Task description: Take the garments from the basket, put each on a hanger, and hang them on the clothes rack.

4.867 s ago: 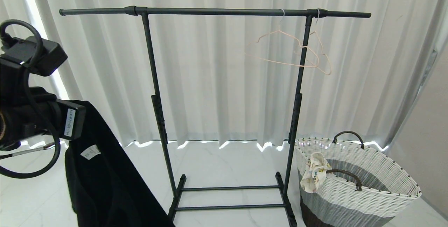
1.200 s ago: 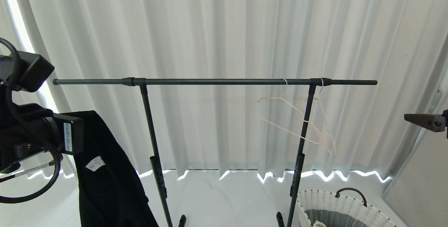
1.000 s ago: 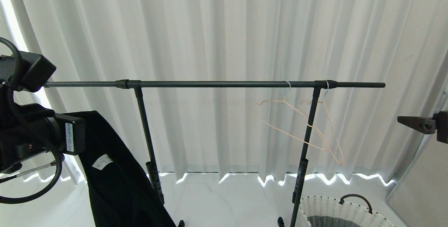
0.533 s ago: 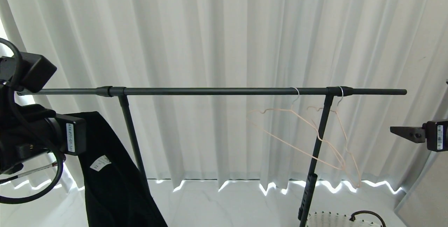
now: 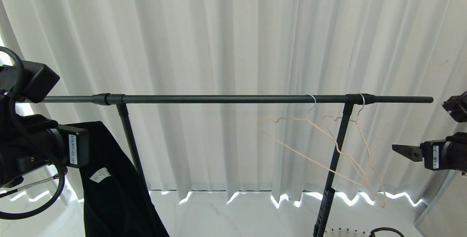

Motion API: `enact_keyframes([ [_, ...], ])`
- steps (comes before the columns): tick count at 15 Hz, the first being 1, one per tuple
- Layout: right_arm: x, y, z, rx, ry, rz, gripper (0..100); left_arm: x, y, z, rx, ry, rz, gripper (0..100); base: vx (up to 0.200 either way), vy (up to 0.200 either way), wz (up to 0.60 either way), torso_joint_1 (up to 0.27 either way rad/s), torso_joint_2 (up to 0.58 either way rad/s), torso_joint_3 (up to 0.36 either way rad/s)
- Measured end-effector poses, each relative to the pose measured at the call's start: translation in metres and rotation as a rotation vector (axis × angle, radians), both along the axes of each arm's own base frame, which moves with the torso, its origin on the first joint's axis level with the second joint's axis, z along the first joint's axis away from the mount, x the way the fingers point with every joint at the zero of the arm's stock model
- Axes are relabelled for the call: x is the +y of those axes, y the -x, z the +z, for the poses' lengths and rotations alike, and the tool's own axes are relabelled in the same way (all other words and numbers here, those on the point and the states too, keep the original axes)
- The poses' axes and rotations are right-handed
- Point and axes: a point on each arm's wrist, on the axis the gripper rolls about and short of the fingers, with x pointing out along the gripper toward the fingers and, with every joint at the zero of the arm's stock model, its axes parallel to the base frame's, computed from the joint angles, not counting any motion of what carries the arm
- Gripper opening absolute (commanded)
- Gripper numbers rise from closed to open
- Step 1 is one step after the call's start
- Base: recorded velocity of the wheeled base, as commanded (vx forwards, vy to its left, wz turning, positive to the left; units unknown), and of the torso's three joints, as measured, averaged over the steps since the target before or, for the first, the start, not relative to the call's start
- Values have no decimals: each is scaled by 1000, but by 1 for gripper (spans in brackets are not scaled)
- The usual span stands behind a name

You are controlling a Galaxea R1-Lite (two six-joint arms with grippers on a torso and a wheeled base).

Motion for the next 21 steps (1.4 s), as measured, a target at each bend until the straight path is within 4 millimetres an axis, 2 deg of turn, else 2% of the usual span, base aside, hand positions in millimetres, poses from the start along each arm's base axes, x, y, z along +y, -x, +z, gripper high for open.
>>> enact_keyframes([
  [8, 6, -73, -61, 53, 12, 5, 100, 3, 12, -1, -19, 5, 0, 0, 0, 0, 0, 0, 0, 0],
  [13, 12, -111, -84, 105, 16, 15, 100, 4, 19, -2, -31, 6, 0, 0, 0, 0, 0, 0, 0, 0],
  [18, 15, -125, -104, 156, 13, 18, 100, 5, 23, 0, -42, 7, 0, 0, 0, 0, 0, 0, 0, 0],
  [19, 15, -126, -106, 162, 11, 15, 0, 5, 23, 0, -42, 7, 0, 0, 0, 0, 0, 0, 0, 0],
  [21, 15, -130, -108, 164, 3, -5, 0, 5, 23, 0, -43, 8, 0, 0, 0, 0, 0, 0, 0, 0],
])
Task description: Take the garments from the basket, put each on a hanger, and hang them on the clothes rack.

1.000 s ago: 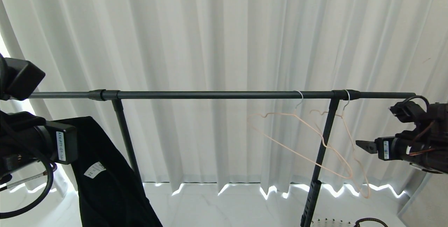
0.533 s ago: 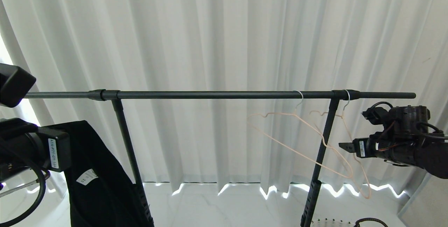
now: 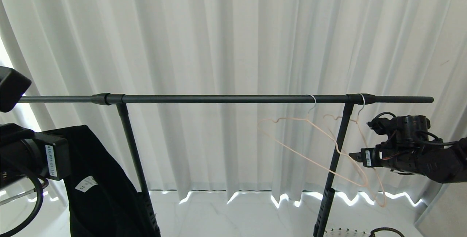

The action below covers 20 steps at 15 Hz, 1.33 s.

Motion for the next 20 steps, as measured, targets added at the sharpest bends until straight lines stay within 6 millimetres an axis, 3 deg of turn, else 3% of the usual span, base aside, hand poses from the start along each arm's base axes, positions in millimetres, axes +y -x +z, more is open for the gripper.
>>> enact_keyframes([
  [8, 0, -4, 6, -23, -22, -30, 0, 0, 1, -5, 16, -1, 1, 0, 0, 0, 0, 0, 0, 0],
  [13, 0, 0, 26, -110, -47, -48, 0, 1, 1, -12, 17, -1, 3, 0, 0, 0, 0, 0, 0, 0],
  [20, -2, 37, 51, -161, -53, -45, 0, 2, 5, -21, 40, -5, 7, 0, 0, 0, 0, 0, 0, 0],
])
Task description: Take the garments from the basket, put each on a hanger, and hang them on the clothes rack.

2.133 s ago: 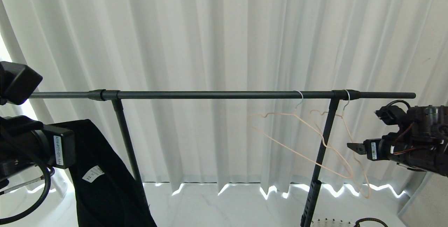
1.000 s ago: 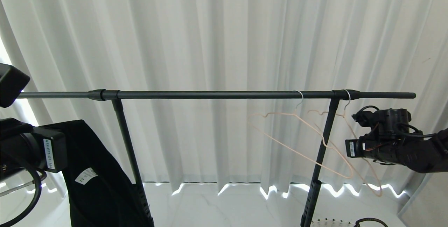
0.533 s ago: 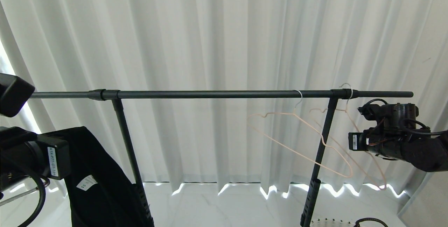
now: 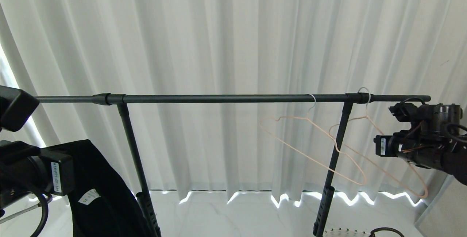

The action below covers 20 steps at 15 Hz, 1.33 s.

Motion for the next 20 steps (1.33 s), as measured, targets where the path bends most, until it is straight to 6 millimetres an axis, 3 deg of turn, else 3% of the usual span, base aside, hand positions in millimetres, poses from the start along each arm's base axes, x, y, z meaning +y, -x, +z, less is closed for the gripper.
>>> enact_keyframes([
  [6, -3, 41, 27, -135, -11, -1, 0, 1, 2, -1, -5, 1, 1, 0, 0, 0, 0, 0, 0, 0],
  [9, -5, 59, 29, -153, -7, -12, 0, 2, 2, -3, -4, -23, 45, 0, 0, 0, 0, 0, 0, 0],
  [13, -8, 98, 28, -138, -1, -20, 0, 3, 2, -5, 0, -52, 121, 0, 0, 0, 0, 0, 0, 0],
  [20, -11, 130, 41, -163, 11, -32, 0, 3, 1, -8, 16, -53, 111, 0, -200, 0, 0, 6, 3, 4],
])
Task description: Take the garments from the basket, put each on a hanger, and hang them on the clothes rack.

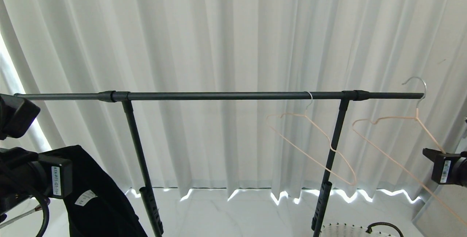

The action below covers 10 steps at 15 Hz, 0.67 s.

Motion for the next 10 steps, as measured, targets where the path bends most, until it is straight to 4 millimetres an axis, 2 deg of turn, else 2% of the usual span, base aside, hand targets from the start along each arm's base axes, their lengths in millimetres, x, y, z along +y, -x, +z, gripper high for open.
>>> enact_keyframes([
  [9, 2, 16, 14, -84, -10, 27, 0, -1, -2, -3, 16, -3, -5, 0, -200, 0, 0, 0, 3, 3],
  [10, 4, 18, 15, -89, -12, 43, 0, -1, -2, -3, 17, -2, -6, 0, 0, 0, 0, 0, 0, 0],
])
